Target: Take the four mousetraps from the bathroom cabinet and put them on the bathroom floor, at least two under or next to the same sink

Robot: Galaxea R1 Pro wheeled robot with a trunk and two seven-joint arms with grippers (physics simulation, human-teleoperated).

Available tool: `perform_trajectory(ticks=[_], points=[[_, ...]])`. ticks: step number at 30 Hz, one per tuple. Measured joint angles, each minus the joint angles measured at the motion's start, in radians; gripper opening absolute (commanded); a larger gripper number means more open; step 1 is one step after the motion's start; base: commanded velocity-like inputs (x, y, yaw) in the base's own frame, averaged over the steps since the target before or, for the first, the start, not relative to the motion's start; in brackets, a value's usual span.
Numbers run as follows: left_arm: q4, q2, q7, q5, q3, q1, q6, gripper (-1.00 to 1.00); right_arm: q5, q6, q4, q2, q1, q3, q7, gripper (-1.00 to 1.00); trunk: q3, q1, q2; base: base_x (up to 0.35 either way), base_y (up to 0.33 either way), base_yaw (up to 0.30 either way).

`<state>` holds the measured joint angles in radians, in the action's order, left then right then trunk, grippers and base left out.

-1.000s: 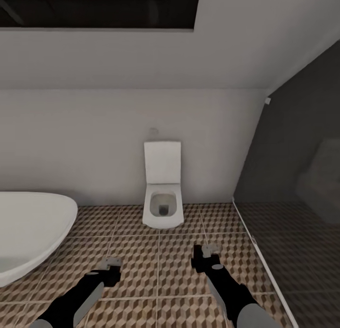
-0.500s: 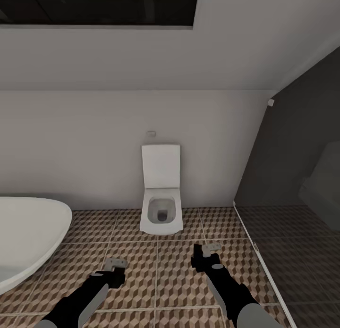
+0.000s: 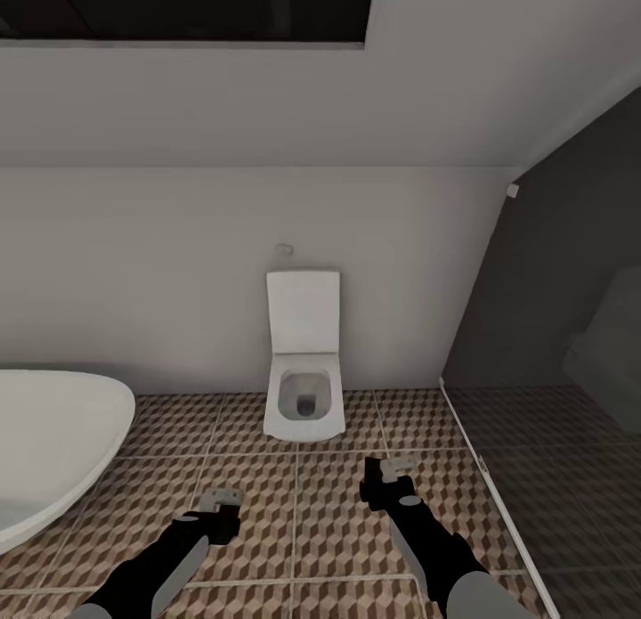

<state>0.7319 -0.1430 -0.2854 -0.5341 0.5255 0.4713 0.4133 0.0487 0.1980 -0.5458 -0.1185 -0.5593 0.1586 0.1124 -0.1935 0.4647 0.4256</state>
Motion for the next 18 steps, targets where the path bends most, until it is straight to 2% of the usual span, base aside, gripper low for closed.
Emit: perform_trajectory(ticks=[8,11,14,18], points=[[0.001,0.002,0.0,0.0,0.001,0.0,-0.009,-1.0,0.0,0.0,0.0,0.0,0.0,0.001,0.0,-1.0,-0.038,0.031,0.056,0.0,0.0,0.0],[0.001,0.004,0.0,0.0,0.006,0.0,-0.071,-1.0,0.0,0.0,0.0,-0.001,0.0,0.001,0.0,-1.0,-0.052,0.042,0.077,0.0,0.0,0.0],[0.0,0.004,-0.001,0.002,0.021,0.0,-0.176,-1.0,0.0,0.0,0.0,-0.001,0.0,0.001,0.0,-1.0,-0.067,0.054,0.098,0.0,0.0,0.0],[-0.001,0.002,-0.001,0.004,0.031,0.0,-0.211,-1.0,0.0,0.0,0.0,-0.002,0.0,0.002,0.0,-1.0,-0.086,0.069,0.127,0.0,0.0,0.0]])
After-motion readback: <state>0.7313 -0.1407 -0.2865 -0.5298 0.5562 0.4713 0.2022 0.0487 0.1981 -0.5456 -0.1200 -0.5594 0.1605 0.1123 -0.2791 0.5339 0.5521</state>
